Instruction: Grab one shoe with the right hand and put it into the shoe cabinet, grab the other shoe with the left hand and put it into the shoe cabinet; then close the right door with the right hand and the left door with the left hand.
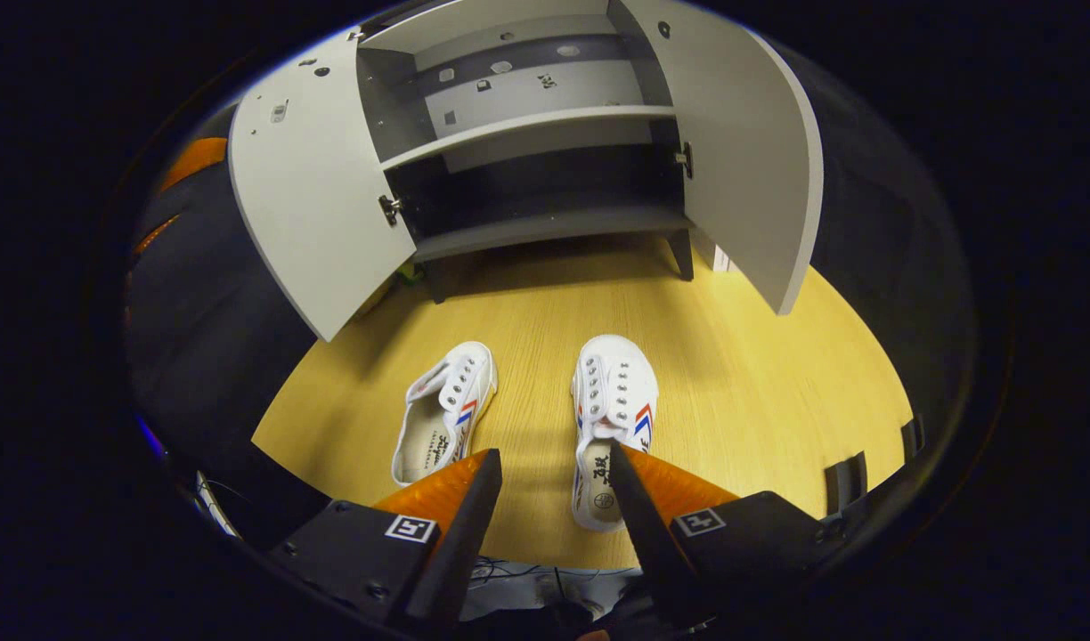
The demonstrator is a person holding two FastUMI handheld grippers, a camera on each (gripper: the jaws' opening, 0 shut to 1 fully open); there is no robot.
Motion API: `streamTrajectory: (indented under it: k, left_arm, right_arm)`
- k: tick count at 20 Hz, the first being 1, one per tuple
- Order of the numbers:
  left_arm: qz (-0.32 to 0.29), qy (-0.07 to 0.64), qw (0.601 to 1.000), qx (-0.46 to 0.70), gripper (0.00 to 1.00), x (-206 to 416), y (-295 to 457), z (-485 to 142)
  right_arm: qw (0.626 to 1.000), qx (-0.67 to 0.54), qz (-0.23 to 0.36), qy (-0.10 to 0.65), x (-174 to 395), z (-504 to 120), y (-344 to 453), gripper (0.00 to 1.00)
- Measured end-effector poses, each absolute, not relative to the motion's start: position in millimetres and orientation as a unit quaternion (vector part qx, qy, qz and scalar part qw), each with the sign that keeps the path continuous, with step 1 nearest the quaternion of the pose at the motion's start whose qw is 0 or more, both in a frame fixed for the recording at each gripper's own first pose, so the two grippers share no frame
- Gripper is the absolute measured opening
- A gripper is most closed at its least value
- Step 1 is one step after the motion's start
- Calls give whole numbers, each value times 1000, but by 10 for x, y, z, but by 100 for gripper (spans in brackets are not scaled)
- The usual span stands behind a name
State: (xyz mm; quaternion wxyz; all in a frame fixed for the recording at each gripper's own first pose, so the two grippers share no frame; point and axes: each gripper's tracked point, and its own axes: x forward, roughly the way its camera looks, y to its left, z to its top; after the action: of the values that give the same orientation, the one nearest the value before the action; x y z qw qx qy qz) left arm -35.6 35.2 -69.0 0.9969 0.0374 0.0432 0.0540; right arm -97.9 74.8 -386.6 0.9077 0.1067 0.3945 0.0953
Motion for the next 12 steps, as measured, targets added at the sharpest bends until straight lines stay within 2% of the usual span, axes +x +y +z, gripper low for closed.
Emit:
streamTrajectory:
  k: [7, 9, 12]
  left_arm:
    - [68, 57, 995, 43, 98, -356, 532, -823]
    - [71, 59, 995, 46, 98, -340, 567, -848]
    - [77, 62, 994, 55, 98, -329, 628, -892]
  right_arm:
    - [891, 114, 89, 431, -825, -4456, 863, 81]
    - [891, 123, 84, 430, -747, -4555, 907, 58]
    - [900, 121, 72, 412, -558, -4656, 904, 56]
